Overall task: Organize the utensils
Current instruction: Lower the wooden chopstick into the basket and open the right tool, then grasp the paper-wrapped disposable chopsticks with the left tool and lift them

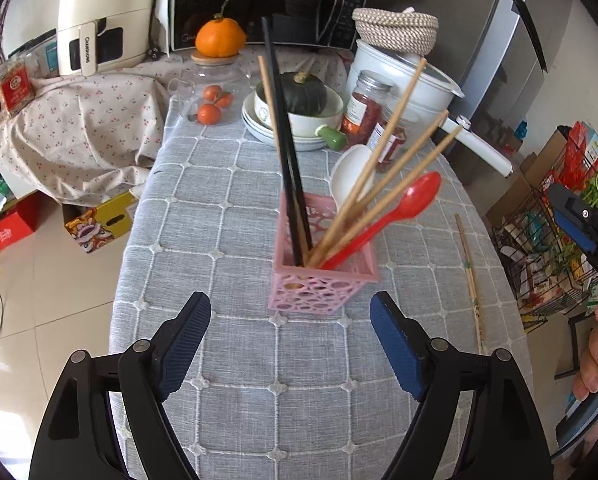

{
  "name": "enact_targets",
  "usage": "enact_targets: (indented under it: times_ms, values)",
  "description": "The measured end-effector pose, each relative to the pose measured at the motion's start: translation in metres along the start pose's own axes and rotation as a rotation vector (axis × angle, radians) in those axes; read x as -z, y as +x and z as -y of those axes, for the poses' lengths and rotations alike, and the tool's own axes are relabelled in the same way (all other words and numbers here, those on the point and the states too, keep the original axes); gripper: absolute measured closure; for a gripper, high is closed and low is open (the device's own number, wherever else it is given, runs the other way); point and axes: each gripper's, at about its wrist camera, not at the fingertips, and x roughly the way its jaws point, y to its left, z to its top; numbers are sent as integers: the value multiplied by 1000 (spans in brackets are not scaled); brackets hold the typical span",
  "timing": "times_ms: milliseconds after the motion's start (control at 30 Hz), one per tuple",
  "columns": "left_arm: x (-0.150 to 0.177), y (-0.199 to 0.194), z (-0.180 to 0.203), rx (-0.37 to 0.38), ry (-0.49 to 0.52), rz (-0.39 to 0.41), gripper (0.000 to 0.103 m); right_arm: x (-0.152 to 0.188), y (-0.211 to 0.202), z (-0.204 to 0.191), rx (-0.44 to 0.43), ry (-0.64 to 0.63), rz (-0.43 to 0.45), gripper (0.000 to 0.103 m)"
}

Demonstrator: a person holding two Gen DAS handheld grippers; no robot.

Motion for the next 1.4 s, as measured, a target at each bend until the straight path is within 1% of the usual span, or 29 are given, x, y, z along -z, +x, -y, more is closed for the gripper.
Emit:
enact_targets:
  times_ms: [100,133,233,333,400,467,533,600,700,833,900,967,1000,1033,1067,1100,1133,1167,1267,1400]
  values:
    - [7,5,22,17,21,-42,18,9,-6,21,32,-18,-69,30]
    - [9,6,30,26,29,-53,18,13,-8,28,36,-21,-86,27]
    - [16,7,52,37,65,-70,18,23,-14,47,38,-31,-138,23]
    - [21,14,67,30,96,-93,18,33,-12,64,32,-31,-205,21]
    - [22,19,73,20,96,-113,18,40,-9,77,37,-24,-250,21]
    - [21,24,79,32,89,-134,18,48,-5,90,48,-19,-288,21]
    - [21,27,87,25,88,-137,18,56,0,102,61,-24,-313,19]
    - [22,31,96,18,107,-140,18,64,9,113,87,-35,-349,19]
    - [23,42,113,18,142,-170,18,72,20,130,134,-43,-413,19]
    - [16,66,142,22,181,-191,19,73,30,153,165,9,-482,19]
    - [10,80,157,49,177,-204,24,72,33,163,166,49,-499,19]
    - [4,96,174,81,173,-223,39,70,37,173,162,86,-512,19]
    - [1,104,183,97,174,-235,43,69,38,178,160,99,-519,19]
    - [-1,113,192,114,175,-245,52,68,40,181,160,107,-525,19]
    - [-2,122,201,136,177,-259,64,66,41,185,161,112,-532,19]
    - [-4,131,210,164,178,-278,71,65,43,188,164,116,-537,19]
    - [-5,140,218,183,176,-296,80,65,44,191,171,118,-542,19]
    - [-6,148,224,191,171,-310,85,64,45,195,179,120,-545,19]
    - [-5,167,242,210,165,-346,91,63,46,205,187,137,-547,19]
    - [-1,183,256,218,177,-376,92,64,48,214,178,147,-560,19]
